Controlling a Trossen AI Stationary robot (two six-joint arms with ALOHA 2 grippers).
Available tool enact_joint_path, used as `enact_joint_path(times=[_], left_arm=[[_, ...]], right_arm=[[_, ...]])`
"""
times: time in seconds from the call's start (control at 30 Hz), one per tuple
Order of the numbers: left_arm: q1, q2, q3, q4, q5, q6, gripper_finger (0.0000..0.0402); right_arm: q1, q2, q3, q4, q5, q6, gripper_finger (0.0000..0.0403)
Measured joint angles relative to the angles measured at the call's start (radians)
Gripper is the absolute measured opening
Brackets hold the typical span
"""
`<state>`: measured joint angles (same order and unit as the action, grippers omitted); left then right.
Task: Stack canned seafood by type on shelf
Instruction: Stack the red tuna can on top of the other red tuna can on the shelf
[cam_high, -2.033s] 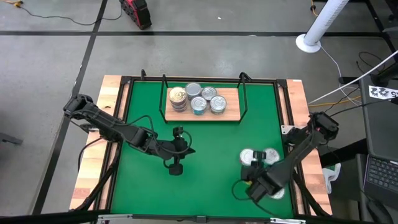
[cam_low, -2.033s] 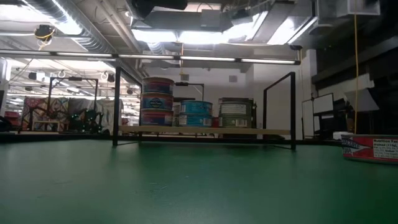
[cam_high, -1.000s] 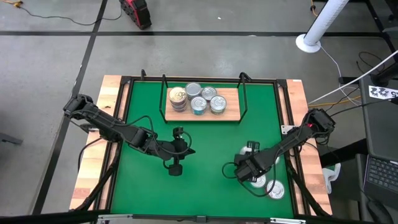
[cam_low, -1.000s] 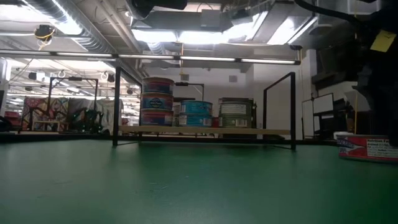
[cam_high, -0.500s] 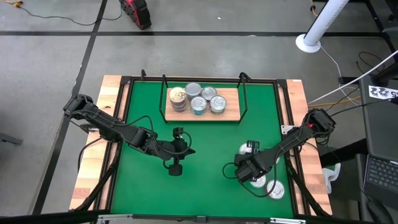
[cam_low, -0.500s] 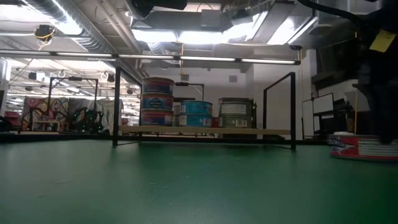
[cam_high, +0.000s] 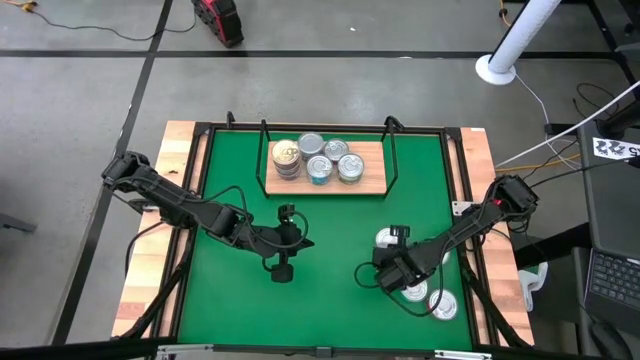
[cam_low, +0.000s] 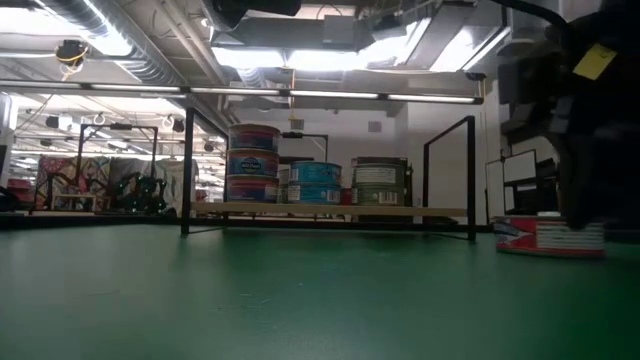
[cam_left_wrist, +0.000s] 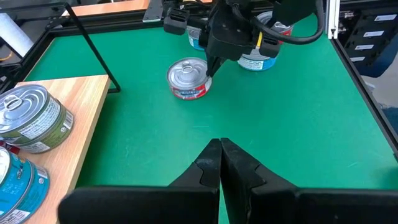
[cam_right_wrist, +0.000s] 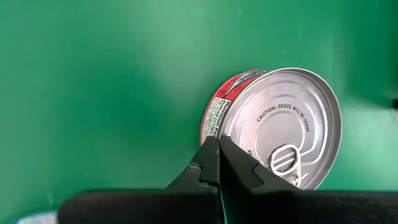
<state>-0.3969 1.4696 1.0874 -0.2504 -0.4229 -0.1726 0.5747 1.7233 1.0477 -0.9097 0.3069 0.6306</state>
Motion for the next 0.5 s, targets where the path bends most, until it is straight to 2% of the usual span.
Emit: enact_joint_path(times=[0.23, 0.5], left_arm=[[0.0, 0.0, 0.0, 0.0, 0.0, 0.0, 0.0001], [0.0, 0.0, 0.0, 0.001, 0.0, -0.001, 0.0001]], right_arm=[[-0.006, 0.001, 0.0, 0.071, 0.057, -0.034, 0.0], [-0.055, 0.002, 0.0, 0.186, 0.059, -0.101, 0.0]])
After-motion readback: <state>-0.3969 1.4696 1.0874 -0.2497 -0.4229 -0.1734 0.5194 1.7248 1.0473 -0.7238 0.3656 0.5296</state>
